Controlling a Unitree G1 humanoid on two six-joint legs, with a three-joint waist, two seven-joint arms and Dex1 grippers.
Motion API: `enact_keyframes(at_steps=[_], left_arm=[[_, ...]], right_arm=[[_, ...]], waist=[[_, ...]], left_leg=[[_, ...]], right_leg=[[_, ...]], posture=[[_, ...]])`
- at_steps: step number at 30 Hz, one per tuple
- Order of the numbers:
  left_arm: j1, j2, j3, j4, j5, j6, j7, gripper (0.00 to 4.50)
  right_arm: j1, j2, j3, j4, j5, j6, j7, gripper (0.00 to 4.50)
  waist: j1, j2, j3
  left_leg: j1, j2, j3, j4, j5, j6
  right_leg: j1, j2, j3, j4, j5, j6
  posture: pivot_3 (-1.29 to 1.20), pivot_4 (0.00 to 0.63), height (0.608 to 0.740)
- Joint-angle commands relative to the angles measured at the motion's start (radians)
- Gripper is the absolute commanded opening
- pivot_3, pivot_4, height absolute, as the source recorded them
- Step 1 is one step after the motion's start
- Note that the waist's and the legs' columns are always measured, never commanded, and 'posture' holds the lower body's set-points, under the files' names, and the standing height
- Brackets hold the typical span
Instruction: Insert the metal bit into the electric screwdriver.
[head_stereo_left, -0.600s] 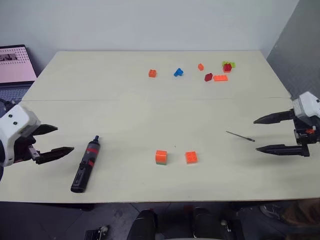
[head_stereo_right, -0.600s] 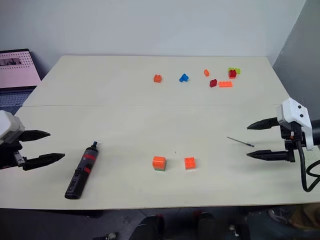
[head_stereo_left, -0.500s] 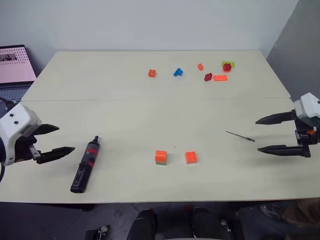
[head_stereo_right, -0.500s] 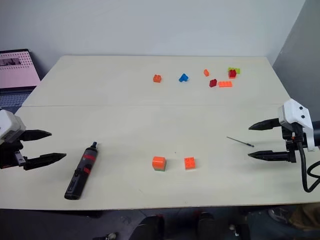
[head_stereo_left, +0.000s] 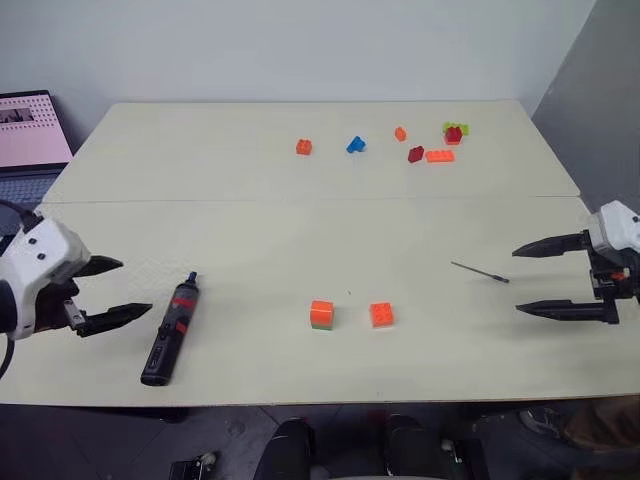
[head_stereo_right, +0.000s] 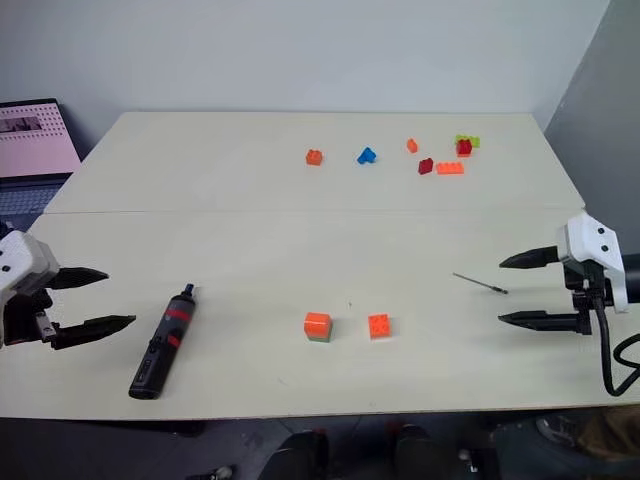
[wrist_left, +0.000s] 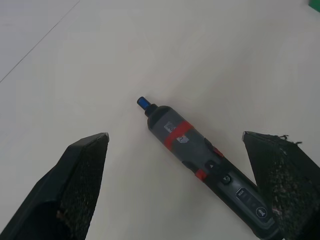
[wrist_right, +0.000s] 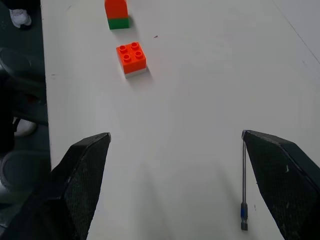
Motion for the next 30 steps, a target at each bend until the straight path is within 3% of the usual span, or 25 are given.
enact_keyframes(at_steps=[1,11,16,23,30], left_arm=[[-0.039,0.005,-0.014,-0.033,-0.010,-0.024,0.001,4.49],[-0.149,0.021,-0.204,-0.230,-0.112,-0.038,-0.071,4.49],[-0.189,0.021,-0.251,-0.288,-0.154,-0.007,-0.079,4.49],[-0.193,-0.005,-0.301,-0.358,-0.164,-0.018,-0.062,4.49],[-0.223,-0.071,-0.366,-0.406,-0.170,-0.034,-0.009,4.49]], right_arm=[[-0.001,0.021,-0.022,-0.055,0.013,-0.008,-0.021,4.43],[-0.015,0.126,0.094,-0.231,0.018,0.013,-0.090,4.43],[-0.093,0.246,0.288,-0.262,-0.098,0.060,-0.229,4.43],[-0.175,0.425,0.513,-0.139,-0.271,-0.009,-0.292,4.43],[-0.252,0.526,0.596,0.068,-0.381,-0.139,-0.287,4.43]], waist=[[0.000,0.000,0.000],[0.000,-0.001,0.000],[-0.004,-0.001,0.000],[-0.001,-0.001,0.000],[-0.001,-0.002,0.000]], left_leg=[[0.000,0.000,0.000,0.000,0.000,0.000],[0.000,0.000,0.000,0.001,0.000,0.000],[0.000,0.000,0.000,0.001,0.000,0.000],[0.000,0.000,-0.001,0.001,0.000,0.000],[0.001,-0.001,-0.002,0.001,0.000,0.000]], right_leg=[[0.000,0.000,0.000,0.000,0.000,0.000],[0.001,0.000,0.000,0.001,0.000,0.000],[0.000,0.001,0.000,0.002,0.000,0.000],[0.000,0.001,0.000,0.002,0.000,0.000],[0.001,0.002,0.000,0.002,0.000,0.000]], posture=[[0.00,0.150,0.740],[0.00,0.150,0.740],[0.00,0.150,0.740],[0.00,0.150,0.740],[0.00,0.150,0.740]])
